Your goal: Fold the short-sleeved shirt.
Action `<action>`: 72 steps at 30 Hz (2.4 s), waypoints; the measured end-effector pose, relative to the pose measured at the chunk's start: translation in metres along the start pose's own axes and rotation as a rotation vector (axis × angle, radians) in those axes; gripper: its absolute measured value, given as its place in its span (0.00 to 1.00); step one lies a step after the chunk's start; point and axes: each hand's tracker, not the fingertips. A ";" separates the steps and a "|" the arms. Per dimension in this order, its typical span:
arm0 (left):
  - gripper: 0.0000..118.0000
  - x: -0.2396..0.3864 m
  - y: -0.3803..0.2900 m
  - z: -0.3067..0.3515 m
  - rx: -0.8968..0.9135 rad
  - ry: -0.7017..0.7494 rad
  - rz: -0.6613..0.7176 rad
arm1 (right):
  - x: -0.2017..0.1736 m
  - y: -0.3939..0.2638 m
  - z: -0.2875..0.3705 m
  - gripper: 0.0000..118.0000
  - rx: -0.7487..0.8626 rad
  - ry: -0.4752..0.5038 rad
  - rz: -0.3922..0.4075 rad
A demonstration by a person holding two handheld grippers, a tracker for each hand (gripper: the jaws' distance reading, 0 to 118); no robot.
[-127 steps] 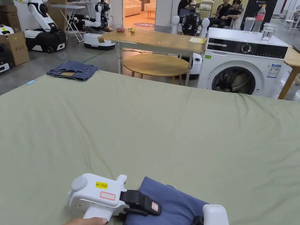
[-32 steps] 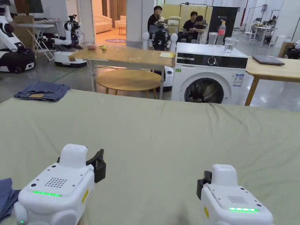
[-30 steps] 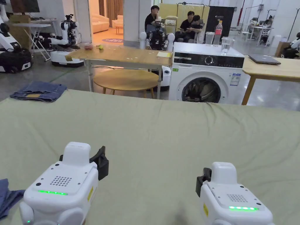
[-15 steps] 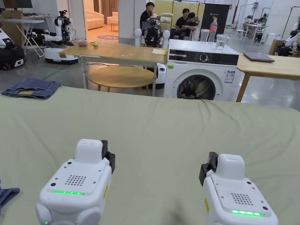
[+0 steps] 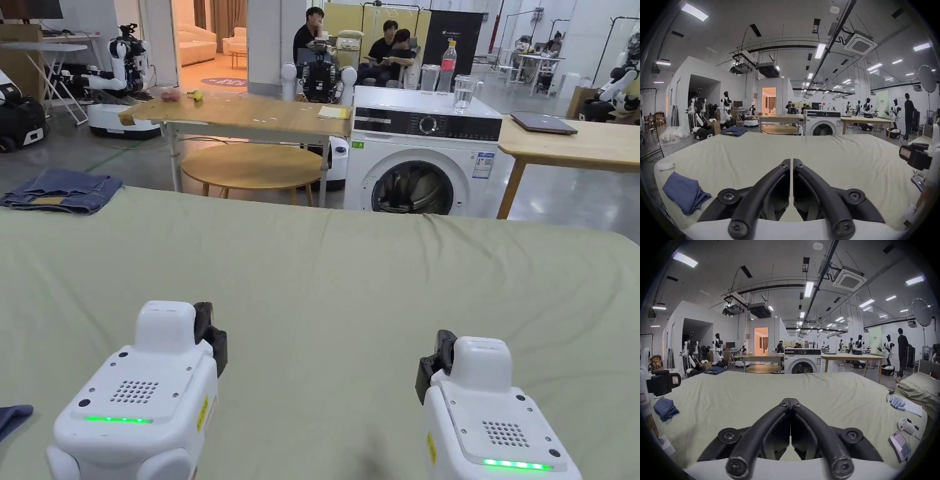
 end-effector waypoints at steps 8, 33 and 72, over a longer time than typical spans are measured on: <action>0.16 -0.006 -0.001 -0.003 -0.052 -0.013 0.031 | 0.004 0.000 0.001 0.08 -0.005 -0.012 0.004; 0.81 -0.020 -0.001 0.005 0.053 0.010 0.123 | 0.009 0.002 -0.005 0.78 -0.020 0.016 0.013; 0.81 -0.025 -0.002 -0.002 0.000 -0.014 0.046 | 0.014 0.013 -0.028 0.78 -0.223 -0.054 -0.146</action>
